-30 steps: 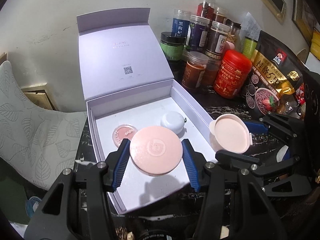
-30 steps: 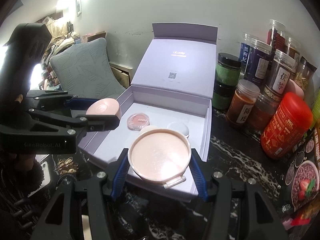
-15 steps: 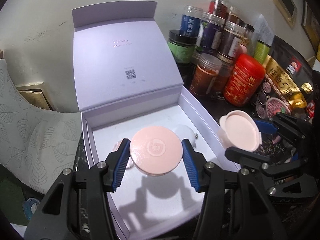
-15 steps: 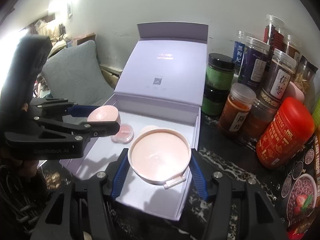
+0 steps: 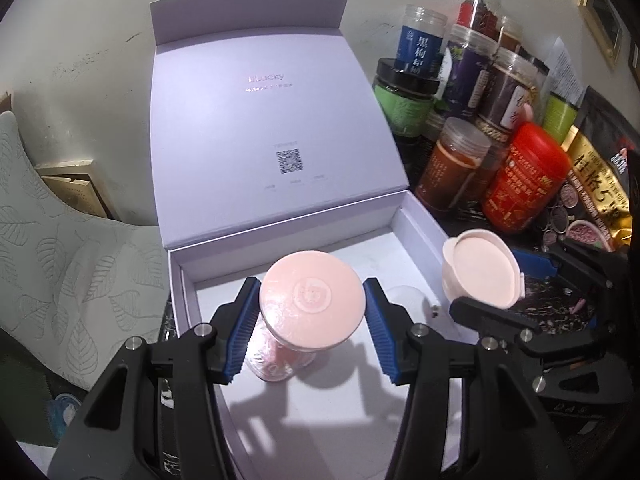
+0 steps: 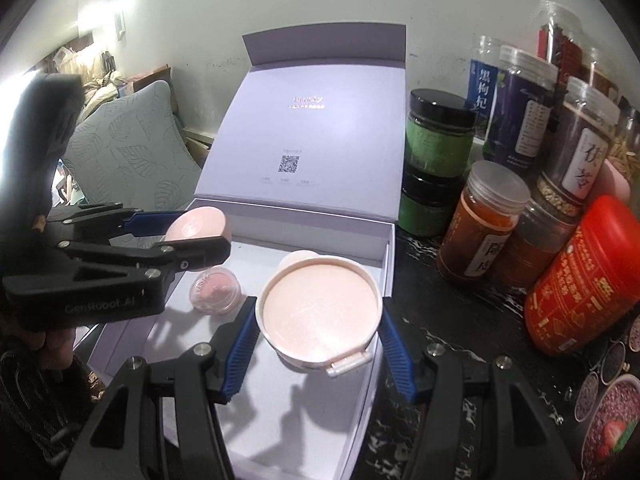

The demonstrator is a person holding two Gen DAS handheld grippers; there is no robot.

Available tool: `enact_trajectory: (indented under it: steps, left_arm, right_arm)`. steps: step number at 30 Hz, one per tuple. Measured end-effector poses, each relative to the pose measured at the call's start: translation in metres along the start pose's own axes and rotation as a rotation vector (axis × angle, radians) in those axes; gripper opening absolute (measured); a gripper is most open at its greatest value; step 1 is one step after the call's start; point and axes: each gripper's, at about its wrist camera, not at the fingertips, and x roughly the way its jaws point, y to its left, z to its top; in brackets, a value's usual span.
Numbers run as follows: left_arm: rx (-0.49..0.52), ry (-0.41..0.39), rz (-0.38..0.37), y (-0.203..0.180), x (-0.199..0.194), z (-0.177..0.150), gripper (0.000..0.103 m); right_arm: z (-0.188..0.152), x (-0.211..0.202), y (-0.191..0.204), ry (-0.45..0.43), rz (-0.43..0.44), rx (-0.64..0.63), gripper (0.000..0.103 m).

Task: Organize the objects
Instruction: 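Lower the pink-lidded jar into the white box while the right lowers the pink cup beside it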

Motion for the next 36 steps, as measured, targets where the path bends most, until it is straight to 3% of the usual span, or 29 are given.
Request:
enact_trajectory:
  steps: [9,13,24,36]
  left_arm:
    - [-0.015,0.064,0.029,0.012,0.023,-0.01,0.05]
    - [-0.049,0.092,-0.025,0.017,0.027,-0.013,0.05]
    - [-0.014,0.134,0.056,0.015,0.036,-0.019,0.05]
    - [-0.006,0.167,0.061,0.019,0.048,-0.025,0.05]
  right_arm:
    - [0.003,0.028,-0.002,0.038,0.039,-0.003,0.06]
    - [0.001,0.031,-0.001,0.033,0.053,-0.005,0.06]
    - [-0.005,0.04,0.004,0.04,0.068,-0.036,0.06]
    - [-0.009,0.051,0.007,0.056,0.076,-0.04,0.06]
